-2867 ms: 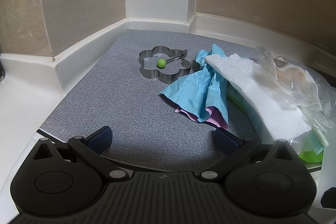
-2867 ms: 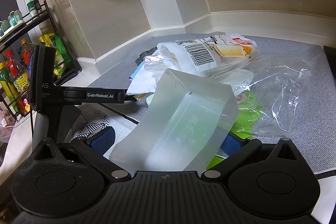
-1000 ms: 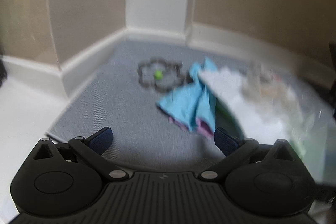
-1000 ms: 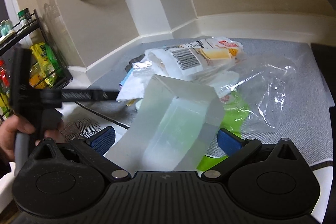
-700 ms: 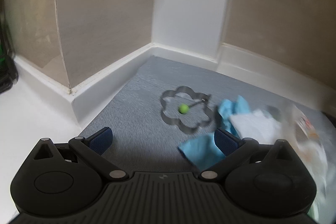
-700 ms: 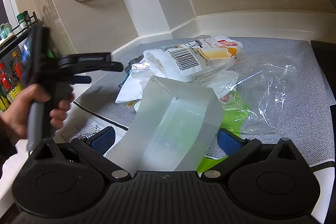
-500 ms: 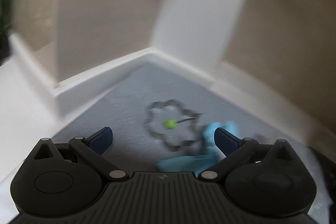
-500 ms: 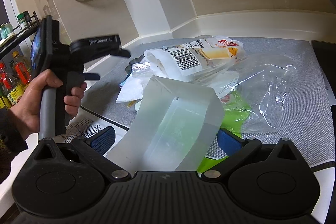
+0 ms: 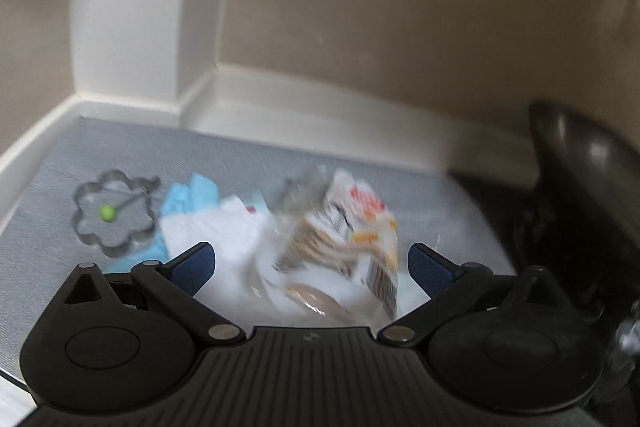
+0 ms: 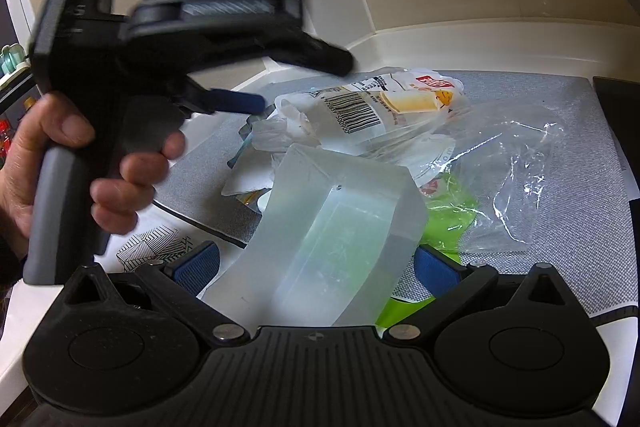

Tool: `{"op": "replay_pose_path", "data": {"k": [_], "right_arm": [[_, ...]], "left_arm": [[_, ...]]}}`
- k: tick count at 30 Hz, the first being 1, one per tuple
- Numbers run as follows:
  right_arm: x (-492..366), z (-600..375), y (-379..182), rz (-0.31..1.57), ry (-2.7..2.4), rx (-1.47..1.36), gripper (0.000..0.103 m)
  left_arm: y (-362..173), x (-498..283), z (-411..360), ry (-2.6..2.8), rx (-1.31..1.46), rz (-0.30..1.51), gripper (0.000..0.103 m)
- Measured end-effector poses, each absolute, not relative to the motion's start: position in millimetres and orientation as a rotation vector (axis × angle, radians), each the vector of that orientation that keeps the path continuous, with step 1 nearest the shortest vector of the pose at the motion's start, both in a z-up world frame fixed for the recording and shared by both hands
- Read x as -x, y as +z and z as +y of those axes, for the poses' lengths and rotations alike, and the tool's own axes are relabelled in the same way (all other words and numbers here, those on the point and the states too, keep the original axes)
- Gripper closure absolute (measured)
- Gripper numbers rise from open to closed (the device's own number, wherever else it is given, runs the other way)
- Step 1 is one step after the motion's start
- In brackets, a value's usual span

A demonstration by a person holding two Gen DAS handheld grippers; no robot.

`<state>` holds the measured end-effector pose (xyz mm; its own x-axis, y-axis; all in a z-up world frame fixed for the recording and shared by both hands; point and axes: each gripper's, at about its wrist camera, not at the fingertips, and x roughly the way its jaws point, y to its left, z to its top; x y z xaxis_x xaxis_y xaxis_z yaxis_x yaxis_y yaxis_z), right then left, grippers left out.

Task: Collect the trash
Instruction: 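Grasp the white snack wrapper with the left gripper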

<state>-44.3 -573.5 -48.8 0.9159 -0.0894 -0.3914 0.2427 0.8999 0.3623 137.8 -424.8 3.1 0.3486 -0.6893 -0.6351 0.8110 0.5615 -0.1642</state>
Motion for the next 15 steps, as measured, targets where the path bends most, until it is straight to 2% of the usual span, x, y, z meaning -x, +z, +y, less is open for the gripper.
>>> {"op": "replay_pose_path", "data": {"k": [1,3,4,5,8,15], "right_arm": [[45,-574,-49,0.373,-0.182,-0.421,0.000],[49,-576,-48,0.350,-0.194,-0.430,0.010],[51,-577,-47,0.333,-0.186,-0.431,0.024],[54,-577,-46,0.312,-0.185,-0.424,0.031],[60,-572,-43,0.273,-0.187,-0.373,0.037],[69,-570,-39,0.198,-0.194,-0.341,0.038]], "left_arm": [[1,-136,-427,-0.973,-0.196,0.724,0.047],[-4,-141,-429,-0.966,-0.171,0.744,0.047],[-1,-140,-425,-0.968,-0.153,0.733,0.048],[-1,-142,-422,-0.975,-0.150,0.712,0.049],[14,-135,-403,-0.967,-0.138,0.672,0.050],[57,-110,-337,-0.904,-0.023,0.548,0.050]]}}
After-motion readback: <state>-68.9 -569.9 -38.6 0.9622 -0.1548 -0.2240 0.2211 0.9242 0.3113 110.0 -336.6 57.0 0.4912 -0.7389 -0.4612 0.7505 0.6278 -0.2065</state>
